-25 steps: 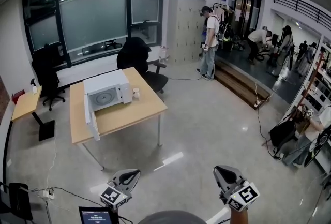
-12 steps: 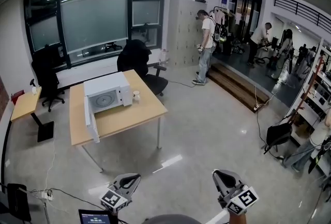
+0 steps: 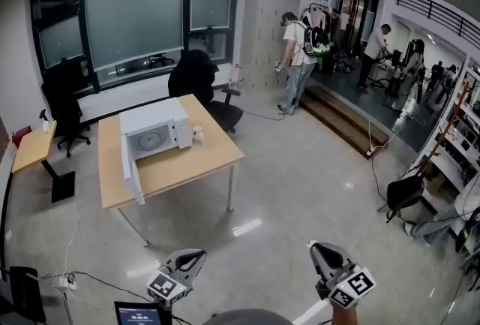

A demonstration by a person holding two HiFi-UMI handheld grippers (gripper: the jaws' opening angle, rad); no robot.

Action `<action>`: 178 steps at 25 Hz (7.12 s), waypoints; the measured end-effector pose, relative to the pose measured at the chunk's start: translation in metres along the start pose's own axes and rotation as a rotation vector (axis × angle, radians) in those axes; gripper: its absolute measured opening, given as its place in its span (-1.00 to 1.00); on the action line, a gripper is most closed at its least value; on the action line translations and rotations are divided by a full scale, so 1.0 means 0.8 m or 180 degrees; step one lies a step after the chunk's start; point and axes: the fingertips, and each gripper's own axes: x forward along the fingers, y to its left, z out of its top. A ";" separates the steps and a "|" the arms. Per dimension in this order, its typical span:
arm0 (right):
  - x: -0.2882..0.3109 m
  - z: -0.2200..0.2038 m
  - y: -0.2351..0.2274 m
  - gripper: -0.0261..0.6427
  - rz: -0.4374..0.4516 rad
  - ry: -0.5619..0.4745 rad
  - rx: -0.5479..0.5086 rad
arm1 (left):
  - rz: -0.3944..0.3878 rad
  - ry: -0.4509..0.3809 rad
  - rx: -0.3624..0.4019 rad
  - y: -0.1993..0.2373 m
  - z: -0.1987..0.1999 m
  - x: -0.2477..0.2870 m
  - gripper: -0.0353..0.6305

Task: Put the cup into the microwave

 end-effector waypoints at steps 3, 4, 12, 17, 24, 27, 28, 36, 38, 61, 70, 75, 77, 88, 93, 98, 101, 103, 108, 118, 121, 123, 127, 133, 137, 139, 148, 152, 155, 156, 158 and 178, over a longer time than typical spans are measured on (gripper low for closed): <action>0.017 -0.003 0.006 -0.86 -0.0017 0.0010 0.0032 | 0.0003 -0.0008 0.0036 0.015 0.001 -0.009 -0.83; 0.023 -0.001 0.008 -0.86 -0.0016 -0.0006 0.0031 | 0.0004 -0.0020 0.0042 0.019 0.004 -0.010 -0.83; 0.054 -0.006 0.023 -0.86 -0.0015 -0.0009 0.0037 | -0.0075 -0.0096 0.0045 0.038 0.013 -0.015 -0.83; 0.082 -0.021 0.009 -0.86 0.0042 -0.0005 0.0125 | -0.0032 -0.0023 0.0048 0.055 0.011 -0.010 -0.83; 0.126 -0.045 -0.059 -0.86 0.0161 0.0027 0.0231 | 0.0080 0.0126 -0.0021 0.082 -0.020 0.050 -0.83; 0.154 -0.039 -0.105 -0.86 0.0256 -0.0020 0.0237 | 0.0146 0.0116 0.0019 0.097 -0.017 0.093 -0.83; 0.163 -0.036 -0.122 -0.86 0.0286 -0.0034 0.0228 | 0.0169 0.0134 0.0043 0.101 -0.012 0.111 -0.83; 0.208 -0.048 -0.228 -0.86 0.0435 -0.0017 0.0236 | 0.0284 0.0124 -0.0072 0.111 0.010 0.218 -0.83; 0.219 -0.041 -0.251 -0.86 0.0495 -0.0074 0.0202 | 0.0317 0.0132 -0.0027 0.119 0.011 0.238 -0.83; 0.408 -0.102 -0.325 -0.86 0.0939 0.0094 0.0413 | 0.0546 0.0213 0.0001 0.249 -0.015 0.330 -0.83; 0.553 -0.096 -0.287 -0.86 0.0857 0.0084 0.0385 | 0.0525 0.0139 0.0010 0.403 -0.017 0.298 -0.83; 0.611 -0.089 -0.277 -0.86 0.0774 0.0063 0.0359 | 0.0445 0.0153 0.0075 0.468 -0.015 0.292 -0.83; 0.632 -0.091 -0.272 -0.86 0.0725 0.0068 0.0345 | 0.0447 0.0109 0.0027 0.490 -0.014 0.286 -0.83; 0.724 -0.097 -0.237 -0.86 0.0795 0.0113 0.0252 | 0.0541 0.0037 -0.0093 0.563 -0.036 0.252 -0.83; 0.780 -0.109 -0.229 -0.86 0.0925 0.0160 0.0249 | 0.0645 0.0002 -0.0112 0.593 -0.046 0.242 -0.83; 0.846 -0.125 -0.230 -0.86 0.1103 0.0210 0.0291 | 0.0800 0.0036 -0.0146 0.625 -0.054 0.241 -0.83; 0.889 -0.135 -0.234 -0.86 0.1200 0.0255 0.0306 | 0.0905 0.0095 -0.0151 0.649 -0.056 0.243 -0.83; 0.924 -0.145 -0.246 -0.86 0.1244 0.0303 0.0313 | 0.0981 0.0124 -0.0191 0.671 -0.057 0.252 -0.83; 1.021 -0.184 -0.284 -0.86 0.1309 0.0488 0.0296 | 0.1160 0.0213 -0.0206 0.731 -0.062 0.282 -0.83; 1.222 -0.367 -0.360 -0.85 0.1277 0.1208 0.0315 | 0.1591 0.0424 -0.0425 0.822 -0.112 0.331 -0.83; 1.265 -0.436 -0.363 -0.76 0.1268 0.1575 0.0327 | 0.1753 0.0489 -0.0603 0.838 -0.124 0.330 -0.83; 1.286 -0.477 -0.361 -0.56 0.1243 0.1813 0.0370 | 0.1819 0.0540 -0.0682 0.844 -0.130 0.326 -0.83; 1.323 -0.553 -0.360 -0.55 0.1193 0.2224 0.0307 | 0.1938 0.0635 -0.0820 0.860 -0.139 0.323 -0.83; 1.358 -0.643 -0.364 -0.49 0.1055 0.2687 0.0230 | 0.2101 0.0765 -0.1022 0.876 -0.156 0.323 -0.83; 1.375 -0.667 -0.369 -0.49 0.0799 0.2719 0.0146 | 0.2166 0.0815 -0.1105 0.883 -0.166 0.321 -0.83; 1.382 -0.667 -0.374 -0.53 0.0625 0.2644 0.0029 | 0.2180 0.0826 -0.1145 0.886 -0.167 0.320 -0.83; 1.358 -0.641 -0.385 -0.71 0.0560 0.2363 0.0048 | 0.2079 0.0795 -0.1136 0.878 -0.167 0.321 -0.83; 1.329 -0.612 -0.377 -0.71 0.0626 0.2189 0.0031 | 0.2019 0.0760 -0.1094 0.874 -0.176 0.312 -0.83; 1.304 -0.570 -0.370 -0.71 0.0665 0.2023 -0.0013 | 0.1974 0.0705 -0.1059 0.866 -0.174 0.304 -0.83; 1.296 -0.554 -0.367 -0.71 0.0678 0.1960 -0.0032 | 0.1954 0.0684 -0.1034 0.863 -0.172 0.301 -0.83; 1.279 -0.521 -0.360 -0.71 0.0705 0.1838 -0.0085 | 0.1913 0.0637 -0.0978 0.856 -0.167 0.294 -0.83; 1.051 -0.237 -0.224 -0.71 0.1044 0.1026 -0.0319 | 0.1635 0.0167 -0.0552 0.744 -0.126 0.184 -0.83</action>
